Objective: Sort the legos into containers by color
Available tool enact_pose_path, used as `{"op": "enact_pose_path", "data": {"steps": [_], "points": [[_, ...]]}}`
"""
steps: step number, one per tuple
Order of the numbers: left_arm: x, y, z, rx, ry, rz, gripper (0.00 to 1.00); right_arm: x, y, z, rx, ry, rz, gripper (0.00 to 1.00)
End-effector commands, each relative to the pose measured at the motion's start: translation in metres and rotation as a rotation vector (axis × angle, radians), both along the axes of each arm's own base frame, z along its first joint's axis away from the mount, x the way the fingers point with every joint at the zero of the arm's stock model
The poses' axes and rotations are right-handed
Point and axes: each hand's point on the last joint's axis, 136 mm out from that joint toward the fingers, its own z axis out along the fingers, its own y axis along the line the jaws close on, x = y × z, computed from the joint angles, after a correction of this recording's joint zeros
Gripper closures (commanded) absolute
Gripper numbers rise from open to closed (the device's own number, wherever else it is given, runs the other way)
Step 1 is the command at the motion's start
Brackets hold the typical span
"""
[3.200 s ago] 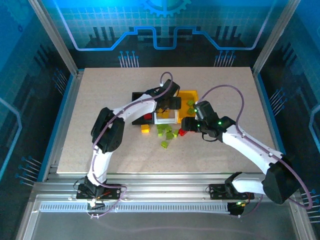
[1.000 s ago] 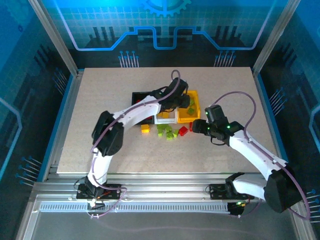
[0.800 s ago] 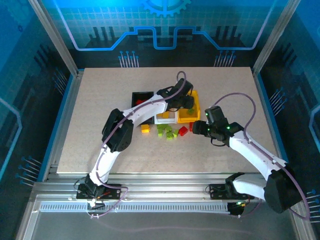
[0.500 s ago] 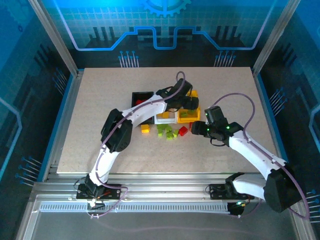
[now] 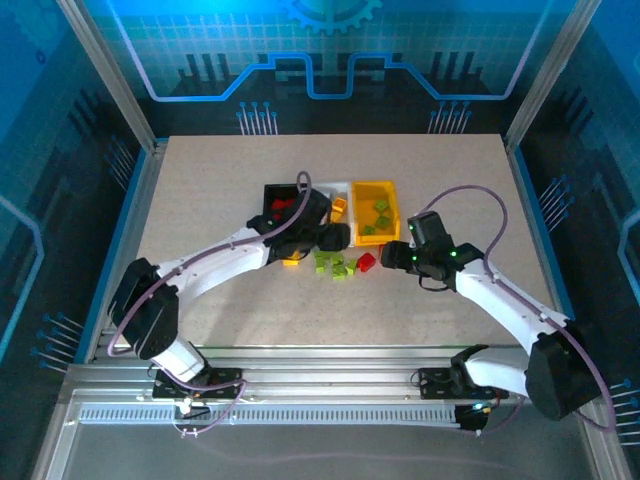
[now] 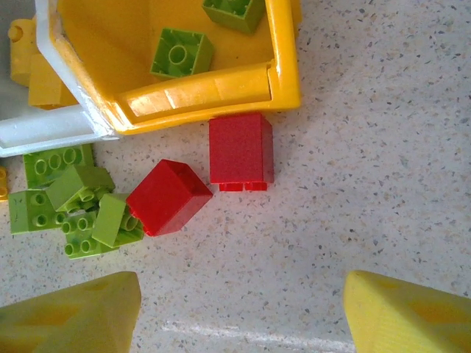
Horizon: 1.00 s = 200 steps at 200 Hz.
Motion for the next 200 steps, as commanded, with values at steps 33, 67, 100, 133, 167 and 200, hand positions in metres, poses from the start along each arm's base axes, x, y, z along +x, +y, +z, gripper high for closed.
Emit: {"op": "enact_pose_path", "data": {"steps": [33,67,100,133,167,200], "points": [[-0.023,0.024,-0.07,0.128,0.167,-0.002,0.4,0.002,-0.002,-0.004,0.017,0.006,-0.02,0.27],[-0.015,0.029,-0.089,0.196,0.17,0.015,0.45,0.0,-0.005,0.0,0.005,-0.005,-0.018,0.27],[-0.007,0.022,-0.104,0.212,0.176,0.001,0.47,0.001,-0.005,0.002,0.007,-0.008,-0.02,0.27],[-0.002,0.021,-0.111,0.231,0.175,0.002,0.51,0.001,-0.005,0.004,0.008,-0.012,-0.019,0.27],[-0.002,0.027,-0.118,0.262,0.172,0.011,0.64,0.001,-0.005,0.005,0.009,-0.016,-0.018,0.27],[-0.012,0.028,-0.102,0.234,0.161,0.011,0.72,0.001,-0.005,0.004,0.005,-0.015,-0.018,0.27]]}}
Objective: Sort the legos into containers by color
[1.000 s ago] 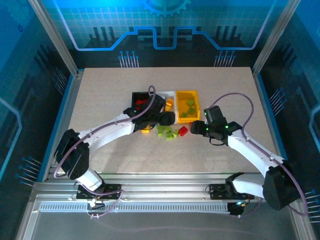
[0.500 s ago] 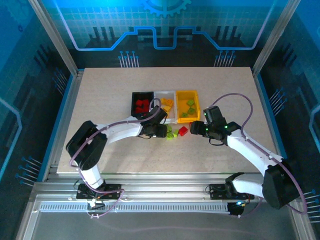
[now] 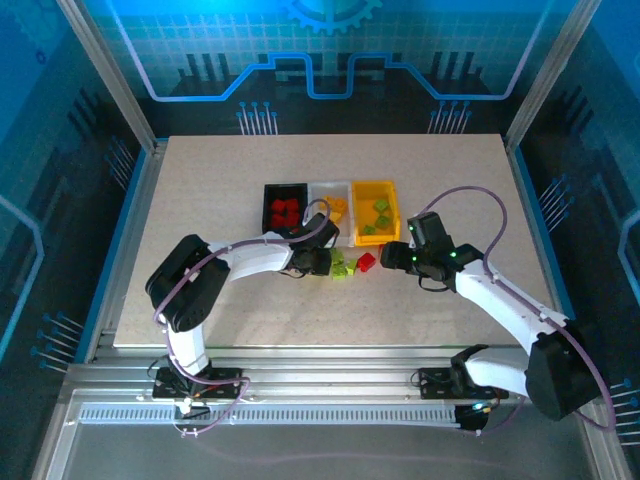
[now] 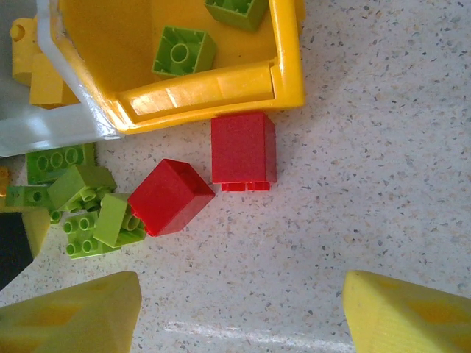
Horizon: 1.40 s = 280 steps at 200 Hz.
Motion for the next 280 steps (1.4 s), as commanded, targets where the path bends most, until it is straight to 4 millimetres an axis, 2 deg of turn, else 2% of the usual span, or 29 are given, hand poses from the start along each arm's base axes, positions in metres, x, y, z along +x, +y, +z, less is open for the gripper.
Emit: {"op": "enact_pose_path", "data": {"steps": [1,17,39,66,88,124,151,170,184,194,229,238,257,265,280], "points": [[-0.002,0.002,0.018,-0.013,-0.036,0.005,0.72,0.002,-0.006,0.005,-0.001,-0.012,-0.022,0.27],[-0.008,-0.001,0.042,-0.027,-0.074,-0.013,0.72,0.001,-0.007,0.005,0.002,-0.017,-0.026,0.27],[-0.001,-0.012,0.078,-0.073,-0.113,-0.019,0.73,0.0,-0.006,0.003,0.011,-0.016,-0.026,0.27],[0.028,-0.046,0.116,-0.16,-0.176,-0.047,0.73,-0.002,-0.006,-0.004,0.013,-0.002,-0.026,0.27],[0.057,-0.081,0.132,-0.223,-0.204,-0.072,0.73,-0.004,-0.007,-0.009,0.005,0.01,-0.024,0.27],[0.098,-0.123,0.138,-0.25,-0.23,-0.102,0.73,-0.007,-0.01,-0.01,-0.007,0.02,-0.023,0.27],[0.117,-0.135,0.127,-0.236,-0.219,-0.091,0.72,-0.008,-0.011,-0.008,-0.012,0.016,-0.025,0.27],[0.123,-0.139,0.119,-0.238,-0.209,-0.079,0.65,-0.01,-0.012,-0.01,-0.015,0.023,-0.027,0.27],[0.123,-0.143,0.118,-0.25,-0.196,-0.076,0.56,-0.011,-0.013,-0.012,-0.015,0.027,-0.026,0.27],[0.121,-0.146,0.125,-0.276,-0.194,-0.074,0.49,-0.011,-0.013,-0.013,-0.017,0.028,-0.027,0.27],[0.098,-0.146,0.178,-0.373,-0.275,-0.093,0.24,-0.005,-0.011,-0.014,-0.02,0.028,-0.03,0.31],[0.089,-0.142,0.193,-0.4,-0.299,-0.094,0.17,-0.001,-0.01,-0.016,-0.024,0.031,-0.03,0.34],[0.07,-0.125,0.208,-0.42,-0.33,-0.09,0.02,0.011,-0.007,-0.022,-0.037,0.045,-0.032,0.38],[0.061,-0.117,0.211,-0.423,-0.342,-0.088,0.01,0.017,-0.006,-0.026,-0.043,0.052,-0.032,0.38],[0.044,-0.098,0.206,-0.412,-0.336,-0.075,0.01,0.028,-0.004,-0.033,-0.052,0.063,-0.037,0.39]]}}
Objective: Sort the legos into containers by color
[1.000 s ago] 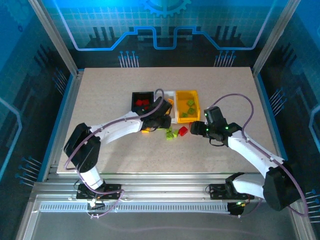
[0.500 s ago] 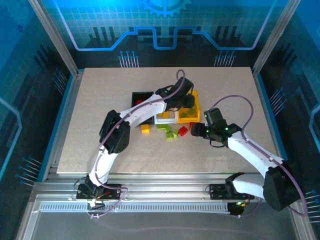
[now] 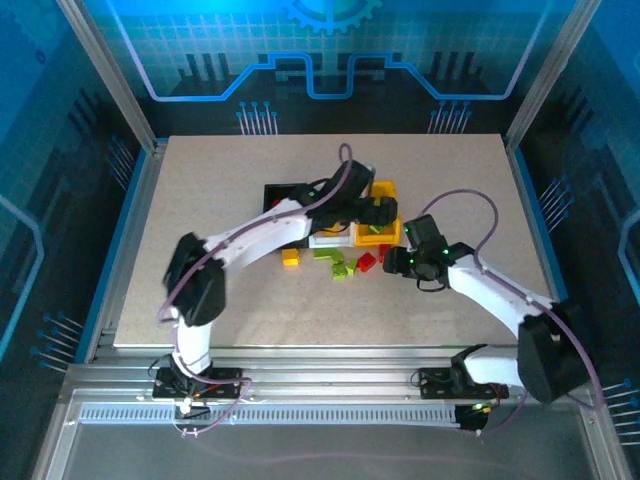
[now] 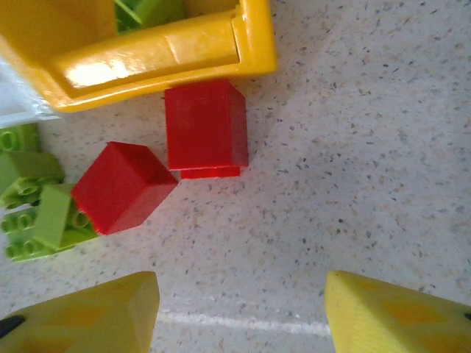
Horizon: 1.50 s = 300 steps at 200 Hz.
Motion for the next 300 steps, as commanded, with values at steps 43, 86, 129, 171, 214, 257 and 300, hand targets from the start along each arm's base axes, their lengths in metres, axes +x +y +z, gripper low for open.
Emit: {"op": "enact_pose_path", "data": {"steps": [43,86,129,171,214,257,300], "points": [[-0.067,0.084,-0.006,-0.005,-0.029,0.11,0.01,0.051,0.006,-0.014,-0.02,-0.007,-0.022,0.36],[-0.101,0.133,-0.036,0.051,0.014,0.191,0.01,0.07,0.015,-0.021,-0.026,0.011,-0.013,0.36],[-0.114,0.157,-0.054,0.099,0.042,0.235,0.01,0.062,0.007,-0.043,-0.084,0.081,-0.024,0.46],[-0.115,0.179,-0.061,0.152,0.031,0.305,0.01,0.057,0.002,-0.037,-0.129,0.061,-0.014,0.69],[-0.121,0.223,-0.082,0.23,0.072,0.436,0.01,0.045,0.037,0.022,-0.145,-0.09,0.141,0.78],[-0.141,0.261,-0.096,0.238,0.101,0.554,0.01,0.043,0.149,0.072,-0.025,-0.194,0.444,0.78],[-0.154,0.272,-0.099,0.236,0.112,0.56,0.01,0.069,0.238,0.079,0.039,-0.217,0.565,0.78]]}}
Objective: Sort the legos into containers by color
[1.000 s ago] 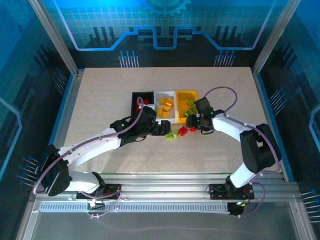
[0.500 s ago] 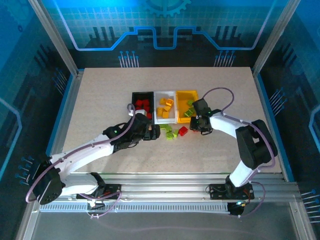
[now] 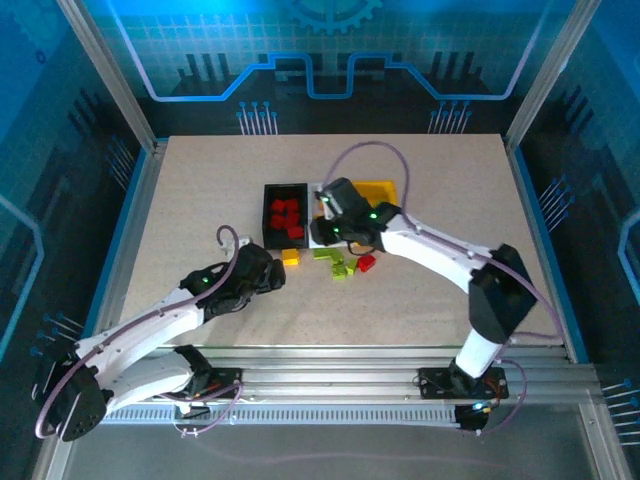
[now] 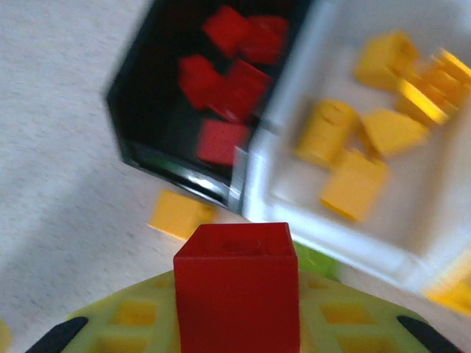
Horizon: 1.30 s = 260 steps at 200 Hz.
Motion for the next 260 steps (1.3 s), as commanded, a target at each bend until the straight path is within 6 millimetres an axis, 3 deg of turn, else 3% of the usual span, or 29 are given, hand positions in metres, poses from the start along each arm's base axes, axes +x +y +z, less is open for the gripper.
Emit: {"op": "enact_pose_path", "data": {"steps": [1,29,63,83,96,116,154,210,235,260], "points": [[-0.01,0.015,-0.006,0.02,0.017,0.04,0.01,0.01,0.034,-0.01,0.001,0.024,0.066,0.78],[-0.014,0.015,-0.007,0.0,0.018,0.021,0.01,0.036,0.063,-0.02,-0.01,0.04,0.06,0.78],[-0.014,0.011,-0.009,-0.01,0.024,-0.011,0.01,0.065,0.075,-0.037,-0.043,0.047,0.005,0.73],[-0.012,0.008,-0.01,-0.012,0.024,-0.029,0.01,0.075,0.076,-0.036,-0.04,0.043,-0.018,0.54],[-0.01,0.005,-0.011,-0.013,0.018,-0.044,0.01,0.079,0.077,-0.025,-0.015,0.022,-0.026,0.4],[-0.003,-0.002,-0.011,-0.017,0.007,-0.069,0.01,0.08,0.073,-0.005,0.024,-0.014,-0.04,0.31],[0.025,-0.027,-0.01,-0.014,-0.025,-0.132,0.01,0.067,0.036,0.019,0.089,-0.046,-0.116,0.27],[0.074,-0.079,-0.034,0.112,-0.073,-0.22,0.09,0.029,-0.038,0.009,0.099,-0.01,-0.217,0.27],[0.088,-0.081,-0.053,0.154,-0.077,-0.177,0.17,0.022,-0.06,0.008,0.114,-0.003,-0.25,0.27],[0.093,-0.073,-0.065,0.182,-0.093,-0.119,0.25,0.018,-0.071,0.012,0.122,-0.012,-0.26,0.27]]}}
